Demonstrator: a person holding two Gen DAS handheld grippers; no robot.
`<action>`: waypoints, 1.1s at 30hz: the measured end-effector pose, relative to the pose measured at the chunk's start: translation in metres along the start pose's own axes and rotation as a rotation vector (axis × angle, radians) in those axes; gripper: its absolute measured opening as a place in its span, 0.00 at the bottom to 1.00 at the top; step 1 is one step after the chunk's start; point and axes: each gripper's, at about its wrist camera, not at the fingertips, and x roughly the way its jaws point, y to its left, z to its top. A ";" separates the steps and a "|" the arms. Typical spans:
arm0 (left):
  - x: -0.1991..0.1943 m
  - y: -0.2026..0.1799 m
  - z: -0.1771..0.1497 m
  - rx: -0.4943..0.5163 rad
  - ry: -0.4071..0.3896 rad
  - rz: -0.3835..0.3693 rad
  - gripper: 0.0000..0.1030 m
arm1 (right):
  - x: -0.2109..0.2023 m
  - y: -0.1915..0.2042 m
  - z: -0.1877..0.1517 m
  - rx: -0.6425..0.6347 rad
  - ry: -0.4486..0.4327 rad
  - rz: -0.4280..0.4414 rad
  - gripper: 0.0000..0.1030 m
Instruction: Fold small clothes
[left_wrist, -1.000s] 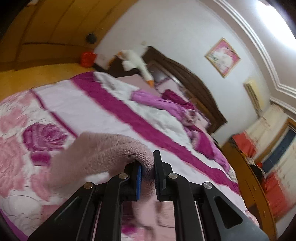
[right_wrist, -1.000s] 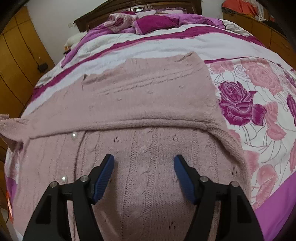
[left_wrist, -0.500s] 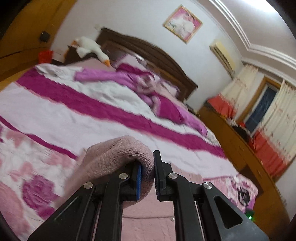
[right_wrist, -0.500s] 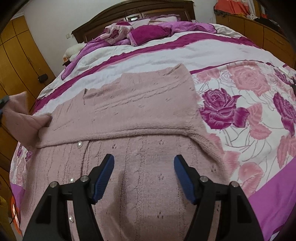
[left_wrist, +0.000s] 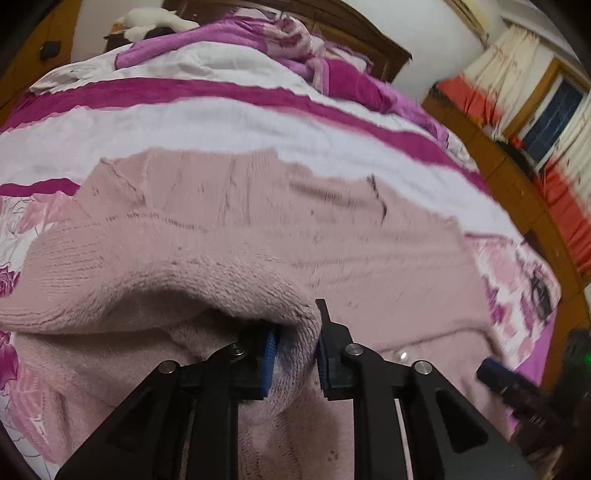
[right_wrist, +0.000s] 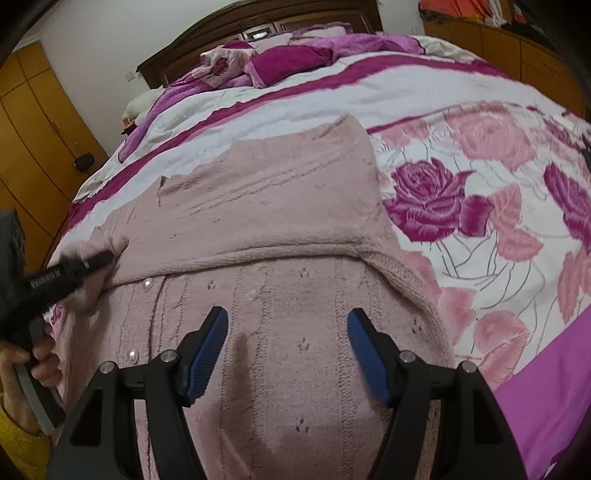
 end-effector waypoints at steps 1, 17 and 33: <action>0.000 -0.002 -0.001 0.016 0.003 0.009 0.00 | 0.001 -0.002 0.000 0.009 0.004 0.004 0.69; -0.079 0.024 -0.041 0.001 0.009 0.101 0.04 | -0.009 0.035 0.010 -0.082 -0.010 0.018 0.68; -0.125 0.101 -0.077 -0.188 -0.050 0.241 0.04 | 0.010 0.203 0.029 -0.471 0.032 0.129 0.68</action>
